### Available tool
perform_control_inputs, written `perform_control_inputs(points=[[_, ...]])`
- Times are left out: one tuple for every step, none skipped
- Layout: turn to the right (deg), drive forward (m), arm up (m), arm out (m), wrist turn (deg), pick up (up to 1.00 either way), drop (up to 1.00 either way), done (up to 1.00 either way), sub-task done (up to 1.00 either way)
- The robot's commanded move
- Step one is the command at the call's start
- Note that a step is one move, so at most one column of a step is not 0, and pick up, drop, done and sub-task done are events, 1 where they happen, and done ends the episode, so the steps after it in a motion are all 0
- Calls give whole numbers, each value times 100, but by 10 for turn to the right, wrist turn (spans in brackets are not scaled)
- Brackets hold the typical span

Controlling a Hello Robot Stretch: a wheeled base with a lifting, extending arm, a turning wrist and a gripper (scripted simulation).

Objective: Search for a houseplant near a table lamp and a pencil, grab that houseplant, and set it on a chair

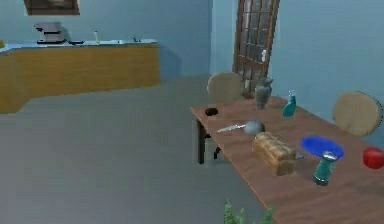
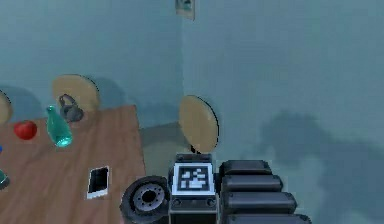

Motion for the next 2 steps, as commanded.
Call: perform_control_inputs(points=[[-180, 0, 0, 0, 0, 0, 0, 0, 0], [450, 0, 0, 0, 0, 0, 0, 0, 0]])
